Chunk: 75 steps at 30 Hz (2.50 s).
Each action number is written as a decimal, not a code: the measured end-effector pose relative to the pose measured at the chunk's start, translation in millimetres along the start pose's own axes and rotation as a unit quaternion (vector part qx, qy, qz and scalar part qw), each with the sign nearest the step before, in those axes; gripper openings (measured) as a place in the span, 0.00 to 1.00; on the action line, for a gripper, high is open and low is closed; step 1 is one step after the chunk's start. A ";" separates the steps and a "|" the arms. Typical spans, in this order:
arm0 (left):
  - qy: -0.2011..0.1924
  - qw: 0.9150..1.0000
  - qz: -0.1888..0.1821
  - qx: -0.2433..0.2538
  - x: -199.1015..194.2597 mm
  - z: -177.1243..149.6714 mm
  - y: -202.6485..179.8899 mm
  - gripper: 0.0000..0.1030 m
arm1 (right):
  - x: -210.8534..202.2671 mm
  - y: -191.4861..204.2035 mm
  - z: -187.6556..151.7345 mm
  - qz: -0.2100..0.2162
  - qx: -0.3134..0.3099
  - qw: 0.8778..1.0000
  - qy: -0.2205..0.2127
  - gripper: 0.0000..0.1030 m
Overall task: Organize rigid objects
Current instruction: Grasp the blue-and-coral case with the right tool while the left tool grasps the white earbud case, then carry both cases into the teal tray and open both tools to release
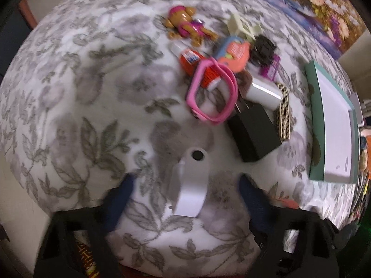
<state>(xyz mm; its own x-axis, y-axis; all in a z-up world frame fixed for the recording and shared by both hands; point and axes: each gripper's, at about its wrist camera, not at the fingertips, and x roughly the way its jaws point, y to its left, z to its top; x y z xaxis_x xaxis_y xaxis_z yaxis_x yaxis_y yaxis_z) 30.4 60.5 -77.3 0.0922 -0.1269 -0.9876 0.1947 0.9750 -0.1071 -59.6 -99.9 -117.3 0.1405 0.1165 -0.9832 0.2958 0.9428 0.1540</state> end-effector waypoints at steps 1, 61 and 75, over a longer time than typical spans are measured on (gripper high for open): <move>0.014 1.000 -0.003 0.003 6.5 0.3 -2.5 0.64 | -2.1 -2.3 -2.5 0.000 0.001 1.000 0.001 0.79; -0.114 0.974 -0.091 0.176 -17.1 74.5 -248.4 0.36 | -126.3 -297.3 40.9 -0.119 0.281 0.929 -0.210 0.73; -0.122 0.981 -0.073 0.131 -30.2 74.6 -209.6 0.74 | -123.5 -291.7 35.4 -0.117 0.258 0.937 -0.205 0.82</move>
<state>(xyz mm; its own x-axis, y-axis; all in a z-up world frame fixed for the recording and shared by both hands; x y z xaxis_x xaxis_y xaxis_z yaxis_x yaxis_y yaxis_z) 59.6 -153.7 -16.5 0.2691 -0.3326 -0.9039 0.4649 0.8668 -0.1805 -129.7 -400.4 -37.4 0.3346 -0.3041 -0.8920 0.7665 0.6385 0.0699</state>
